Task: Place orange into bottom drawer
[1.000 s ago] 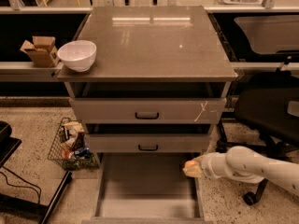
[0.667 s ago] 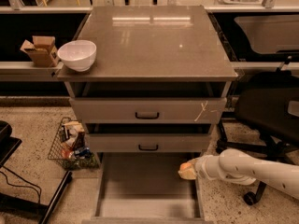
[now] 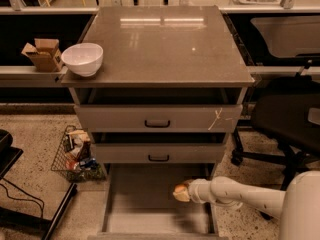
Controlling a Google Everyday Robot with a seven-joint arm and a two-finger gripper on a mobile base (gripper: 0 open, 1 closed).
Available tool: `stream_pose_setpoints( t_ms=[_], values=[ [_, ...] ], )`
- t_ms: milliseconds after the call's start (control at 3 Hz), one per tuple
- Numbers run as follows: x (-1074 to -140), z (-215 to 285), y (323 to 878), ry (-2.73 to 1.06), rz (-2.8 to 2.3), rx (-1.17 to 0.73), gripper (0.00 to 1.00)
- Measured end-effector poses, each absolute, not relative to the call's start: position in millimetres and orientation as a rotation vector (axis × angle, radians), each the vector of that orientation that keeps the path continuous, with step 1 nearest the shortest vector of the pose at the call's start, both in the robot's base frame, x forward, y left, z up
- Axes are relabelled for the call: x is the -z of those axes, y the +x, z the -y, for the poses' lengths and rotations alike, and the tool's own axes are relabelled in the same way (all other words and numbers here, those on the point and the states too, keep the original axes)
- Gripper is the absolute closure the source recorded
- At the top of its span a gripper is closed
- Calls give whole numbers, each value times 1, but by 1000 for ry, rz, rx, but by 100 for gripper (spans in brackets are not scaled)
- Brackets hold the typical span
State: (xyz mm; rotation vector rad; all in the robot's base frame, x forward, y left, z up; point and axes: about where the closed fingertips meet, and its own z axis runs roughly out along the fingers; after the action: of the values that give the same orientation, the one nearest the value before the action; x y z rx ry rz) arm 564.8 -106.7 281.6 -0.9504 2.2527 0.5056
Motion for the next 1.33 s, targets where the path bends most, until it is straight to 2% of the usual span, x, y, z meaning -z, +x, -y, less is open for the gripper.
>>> stream_pose_setpoints(
  t_ms=[667,1333],
  values=[
    [-193,56,564,-965,-2310,-594,100],
    [-158,-28,531,-1024,-2295,-794,100]
  ],
)
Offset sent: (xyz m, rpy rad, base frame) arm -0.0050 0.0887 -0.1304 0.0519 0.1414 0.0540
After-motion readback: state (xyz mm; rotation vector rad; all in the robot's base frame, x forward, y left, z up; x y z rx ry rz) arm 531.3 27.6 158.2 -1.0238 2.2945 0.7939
